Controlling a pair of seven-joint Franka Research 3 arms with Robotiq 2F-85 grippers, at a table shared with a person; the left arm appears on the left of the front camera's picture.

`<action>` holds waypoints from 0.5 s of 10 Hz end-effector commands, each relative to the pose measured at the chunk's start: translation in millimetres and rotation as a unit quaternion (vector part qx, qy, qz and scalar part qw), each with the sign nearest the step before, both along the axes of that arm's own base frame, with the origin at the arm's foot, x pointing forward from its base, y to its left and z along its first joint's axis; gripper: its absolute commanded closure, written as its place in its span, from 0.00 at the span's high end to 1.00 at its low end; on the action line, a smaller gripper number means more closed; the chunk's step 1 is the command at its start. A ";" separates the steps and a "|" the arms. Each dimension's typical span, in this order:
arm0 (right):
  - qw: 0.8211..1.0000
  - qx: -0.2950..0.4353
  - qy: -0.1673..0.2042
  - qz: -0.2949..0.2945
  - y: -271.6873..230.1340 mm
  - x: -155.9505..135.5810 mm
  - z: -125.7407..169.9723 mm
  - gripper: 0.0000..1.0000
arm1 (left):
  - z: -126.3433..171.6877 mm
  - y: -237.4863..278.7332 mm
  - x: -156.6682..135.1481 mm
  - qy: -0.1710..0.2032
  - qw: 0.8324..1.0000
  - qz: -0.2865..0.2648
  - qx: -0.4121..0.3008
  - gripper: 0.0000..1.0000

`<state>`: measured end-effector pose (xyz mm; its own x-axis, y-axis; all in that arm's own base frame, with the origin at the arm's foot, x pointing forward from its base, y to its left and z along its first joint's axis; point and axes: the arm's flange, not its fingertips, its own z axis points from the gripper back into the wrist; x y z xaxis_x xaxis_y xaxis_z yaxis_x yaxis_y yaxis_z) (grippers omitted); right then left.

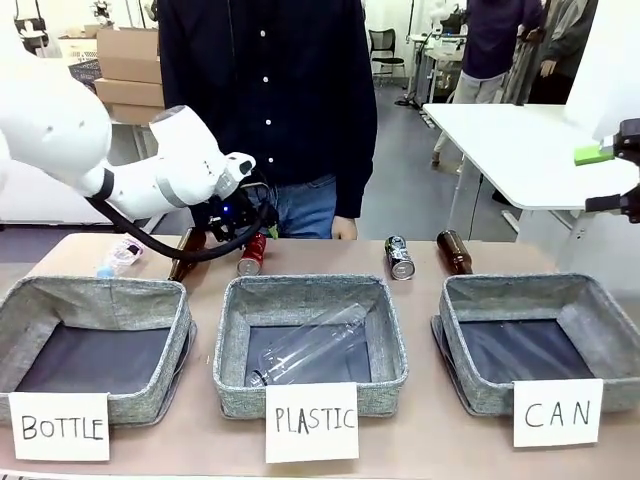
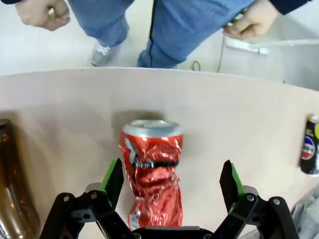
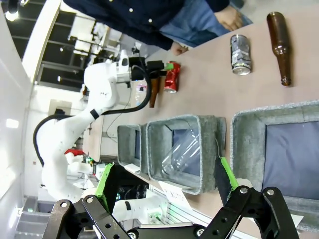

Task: Sort the can waste into the basket.
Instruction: Pick up the can waste from the table and place it in the right Fabric basket.

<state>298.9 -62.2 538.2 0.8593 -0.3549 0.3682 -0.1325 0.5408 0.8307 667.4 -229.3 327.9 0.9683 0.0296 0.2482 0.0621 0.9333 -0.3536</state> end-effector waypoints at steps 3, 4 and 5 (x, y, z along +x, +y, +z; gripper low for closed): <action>1.000 0.006 -0.018 0.005 0.7 4.8 1.0 1.00 | -12.2 -14.5 19.3 -0.010 0.997 0.047 0.061 1.00; 1.000 0.006 -0.018 0.005 0.7 4.8 1.0 1.00 | -13.2 -16.9 20.7 -0.006 0.997 0.048 0.064 1.00; 1.000 0.006 -0.018 0.005 0.7 4.8 1.0 1.00 | -13.0 -18.7 21.0 -0.005 0.997 0.049 0.065 0.83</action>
